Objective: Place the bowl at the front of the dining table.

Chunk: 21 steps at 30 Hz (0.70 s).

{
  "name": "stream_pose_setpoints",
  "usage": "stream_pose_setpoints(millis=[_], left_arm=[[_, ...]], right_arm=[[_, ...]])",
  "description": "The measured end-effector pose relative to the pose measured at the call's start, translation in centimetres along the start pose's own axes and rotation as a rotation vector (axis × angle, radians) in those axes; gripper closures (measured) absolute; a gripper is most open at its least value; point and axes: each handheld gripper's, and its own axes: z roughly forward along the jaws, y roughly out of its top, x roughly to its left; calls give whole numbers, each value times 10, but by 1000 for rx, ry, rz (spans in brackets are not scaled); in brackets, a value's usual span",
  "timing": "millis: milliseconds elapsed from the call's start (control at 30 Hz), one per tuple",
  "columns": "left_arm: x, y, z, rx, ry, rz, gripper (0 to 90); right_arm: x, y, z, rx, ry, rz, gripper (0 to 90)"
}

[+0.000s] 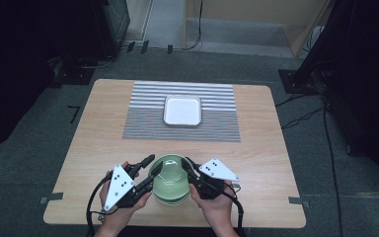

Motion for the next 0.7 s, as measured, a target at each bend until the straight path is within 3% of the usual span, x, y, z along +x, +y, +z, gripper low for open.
stream_pose_setpoints(millis=[67, 100, 133, 167, 200, 233, 267, 333, 467, 567, 700], left_arm=[[5, 1, -1, -4, -22, -47, 610], [8, 2, -1, 1, -19, -60, 546], [10, 3, -1, 11, -26, -74, 418], [12, 4, -1, 20, -40, -85, 418], [16, 5, 1, 46, -71, -105, 238], [18, 7, 3, 81, -86, -119, 238], [20, 7, 5, 107, -97, -145, 113], [22, 7, 6, 124, -127, -169, 102], [24, 8, 3, 116, -111, -164, 100], [32, 9, -1, 97, -112, -206, 100], [48, 8, -6, 91, -62, -239, 100]], right_arm=[[-1, 0, 0, -1, -4, -3, 843], [-3, 0, 0, -5, -13, -2, 843], [-5, 1, -1, -11, -25, -8, 842], [-5, 1, -1, -11, -25, -8, 842], [-6, 2, -3, -20, -45, -30, 841], [-6, 2, -3, -20, -45, -30, 841], [-7, 3, -4, -23, -54, -40, 840], [-9, 3, -4, -24, -57, -37, 840], [-13, 3, -4, -23, -67, -33, 840], [-18, 4, -6, -24, -64, -28, 840], [-21, 5, -9, -35, -70, -40, 840]])
